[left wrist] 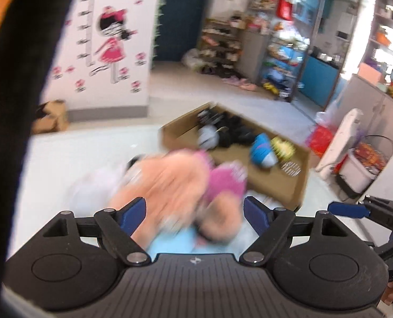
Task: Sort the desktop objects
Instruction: 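Move both open tools back to the plush pile on the table, then grasp the light-blue doll with the left tool while the right tool grasps the pink pompom keychain, then lift the blue doll and pink pompom and carry them toward the box, then drop the blue doll and pink pompom into the box by opening both tools, then move both open tools back to the remaining plushes on the table, then grasp the white bunny with the left tool while the right tool grasps the peach fluffy plush, then lift the white bunny and peach plush off the table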
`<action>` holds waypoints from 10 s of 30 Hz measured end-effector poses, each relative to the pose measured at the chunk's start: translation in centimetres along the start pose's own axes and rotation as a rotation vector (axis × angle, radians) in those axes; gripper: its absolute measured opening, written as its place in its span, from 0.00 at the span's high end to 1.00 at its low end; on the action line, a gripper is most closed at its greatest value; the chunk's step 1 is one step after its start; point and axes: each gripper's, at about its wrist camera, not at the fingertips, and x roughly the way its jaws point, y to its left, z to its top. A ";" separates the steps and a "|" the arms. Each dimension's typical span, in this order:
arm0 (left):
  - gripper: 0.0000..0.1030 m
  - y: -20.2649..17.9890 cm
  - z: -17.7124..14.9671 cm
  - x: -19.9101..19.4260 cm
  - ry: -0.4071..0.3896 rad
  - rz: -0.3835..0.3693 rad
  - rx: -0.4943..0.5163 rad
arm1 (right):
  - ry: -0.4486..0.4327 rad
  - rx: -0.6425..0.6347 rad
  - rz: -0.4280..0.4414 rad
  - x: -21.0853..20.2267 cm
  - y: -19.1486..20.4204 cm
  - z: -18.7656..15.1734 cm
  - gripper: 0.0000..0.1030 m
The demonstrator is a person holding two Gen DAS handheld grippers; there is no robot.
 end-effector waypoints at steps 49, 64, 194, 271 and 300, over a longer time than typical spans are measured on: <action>0.24 1.6 -3.6 11.0 0.253 -0.154 -0.733 | 0.154 -0.097 0.021 7.5 0.7 -6.1 0.21; 0.35 2.1 -3.7 10.5 0.248 -0.084 -0.713 | 0.184 -0.114 0.018 7.7 1.8 -6.9 0.44; 0.05 -1.4 2.8 3.5 -0.109 0.030 0.081 | -0.127 0.032 -0.179 1.4 -5.1 2.1 0.28; 0.43 7.3 4.6 15.8 0.248 -0.165 -0.189 | 0.060 -0.139 -0.547 22.9 12.3 -0.8 0.38; 0.43 2.2 4.1 -1.6 -0.017 -0.191 -0.129 | -0.244 -0.014 -0.233 6.2 12.0 3.9 0.45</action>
